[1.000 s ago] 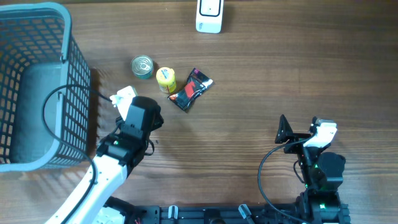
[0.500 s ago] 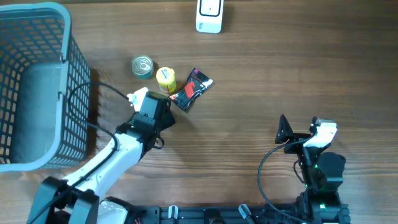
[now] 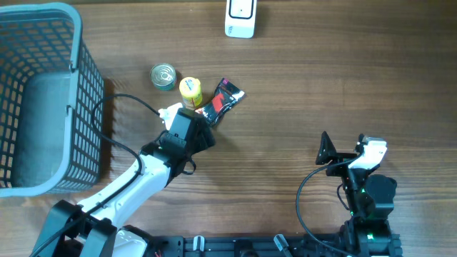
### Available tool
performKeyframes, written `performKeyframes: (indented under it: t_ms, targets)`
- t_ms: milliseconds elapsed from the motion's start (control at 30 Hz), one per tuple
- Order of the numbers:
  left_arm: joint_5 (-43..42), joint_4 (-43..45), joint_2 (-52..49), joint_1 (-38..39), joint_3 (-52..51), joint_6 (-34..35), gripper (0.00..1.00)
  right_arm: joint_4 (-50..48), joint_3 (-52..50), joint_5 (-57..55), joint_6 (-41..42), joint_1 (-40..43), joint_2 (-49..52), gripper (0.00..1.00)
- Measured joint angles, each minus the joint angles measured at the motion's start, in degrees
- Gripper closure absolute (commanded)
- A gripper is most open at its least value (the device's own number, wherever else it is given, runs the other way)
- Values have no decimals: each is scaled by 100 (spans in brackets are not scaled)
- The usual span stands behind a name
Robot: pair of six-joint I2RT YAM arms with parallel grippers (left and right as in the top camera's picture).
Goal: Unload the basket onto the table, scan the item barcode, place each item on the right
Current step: 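Lower the red box onto the table below the cans and release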
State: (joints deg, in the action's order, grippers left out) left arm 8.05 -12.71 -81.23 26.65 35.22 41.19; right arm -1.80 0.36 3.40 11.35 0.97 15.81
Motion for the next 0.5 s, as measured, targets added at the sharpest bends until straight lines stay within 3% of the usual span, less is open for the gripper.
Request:
performKeyframes:
  t_ms: [233,500]
  targets:
    - [-2,-553,516,11,-4,-229,4,-81,0,0,0,0,0,0]
    - [216,-1322,2830,26,315,-719,0,-407,0,393,0,0,0,0]
